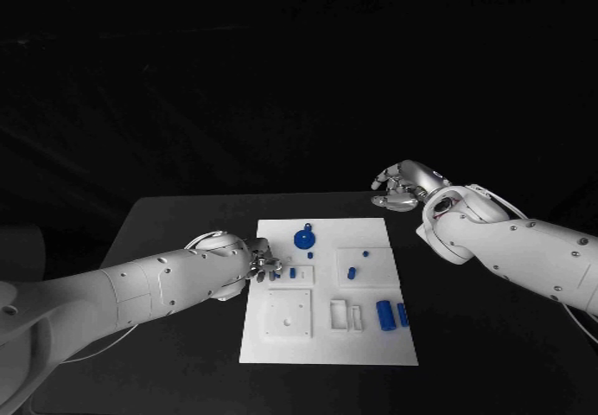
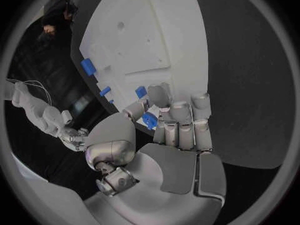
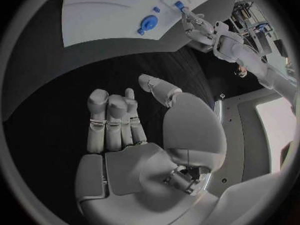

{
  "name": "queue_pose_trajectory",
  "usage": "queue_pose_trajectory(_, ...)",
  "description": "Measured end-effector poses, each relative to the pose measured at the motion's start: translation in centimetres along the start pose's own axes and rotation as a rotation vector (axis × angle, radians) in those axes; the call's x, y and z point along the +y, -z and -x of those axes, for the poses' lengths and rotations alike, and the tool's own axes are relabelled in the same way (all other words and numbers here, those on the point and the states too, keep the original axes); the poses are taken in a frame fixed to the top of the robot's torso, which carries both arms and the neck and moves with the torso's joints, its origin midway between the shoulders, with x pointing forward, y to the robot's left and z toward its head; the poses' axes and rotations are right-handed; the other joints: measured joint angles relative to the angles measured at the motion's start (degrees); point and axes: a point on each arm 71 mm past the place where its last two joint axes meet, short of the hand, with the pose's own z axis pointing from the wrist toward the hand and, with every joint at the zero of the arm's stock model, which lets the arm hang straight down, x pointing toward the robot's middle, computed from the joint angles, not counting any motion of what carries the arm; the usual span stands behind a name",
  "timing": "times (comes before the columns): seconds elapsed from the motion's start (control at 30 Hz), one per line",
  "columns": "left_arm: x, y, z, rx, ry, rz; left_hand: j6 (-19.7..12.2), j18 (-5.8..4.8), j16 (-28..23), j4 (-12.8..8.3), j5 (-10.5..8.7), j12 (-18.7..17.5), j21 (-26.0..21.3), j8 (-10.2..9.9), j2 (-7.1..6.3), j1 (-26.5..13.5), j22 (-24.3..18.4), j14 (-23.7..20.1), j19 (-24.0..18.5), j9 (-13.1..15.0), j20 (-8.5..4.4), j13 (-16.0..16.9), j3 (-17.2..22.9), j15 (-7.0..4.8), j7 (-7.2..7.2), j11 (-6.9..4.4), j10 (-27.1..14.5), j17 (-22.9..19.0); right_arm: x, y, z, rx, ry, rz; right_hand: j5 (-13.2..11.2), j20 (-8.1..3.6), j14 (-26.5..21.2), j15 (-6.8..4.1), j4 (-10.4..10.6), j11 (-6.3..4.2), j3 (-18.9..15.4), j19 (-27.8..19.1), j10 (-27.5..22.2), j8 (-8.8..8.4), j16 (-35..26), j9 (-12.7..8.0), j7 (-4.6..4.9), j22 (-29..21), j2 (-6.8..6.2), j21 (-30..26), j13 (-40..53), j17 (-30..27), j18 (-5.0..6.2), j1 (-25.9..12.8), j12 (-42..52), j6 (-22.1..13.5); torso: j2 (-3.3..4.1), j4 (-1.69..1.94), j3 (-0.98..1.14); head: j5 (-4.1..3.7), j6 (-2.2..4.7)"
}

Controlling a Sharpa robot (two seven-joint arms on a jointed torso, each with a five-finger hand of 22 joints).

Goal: Assemble the parts on the task board

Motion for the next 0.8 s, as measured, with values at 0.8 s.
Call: queue_pose_trajectory(0.8,-0.32,0.08,-0.09,0.028,-0.021,-0.002,0.0,0.0,0.5,0.4,-0.23,0.9,0.5,-0.2,-1.64,0.9,0.0,0.0,0.0,0.2,0.0,0.1,-0.8,0.0,-0.02,-0.01,0.0,0.0,-0.05,0.04,-0.09,0.002,-0.001,-0.001,0.0,0.01,0.0,0.0,0.0,0.0,0.0,0.0,0.0,0.0,0.0,0.0,0.13,0.0,0.0,0.0,0.0,0.0,0.0,0.0,0.0,-0.1,-0.02,0.04,0.0,0.04,-0.13)
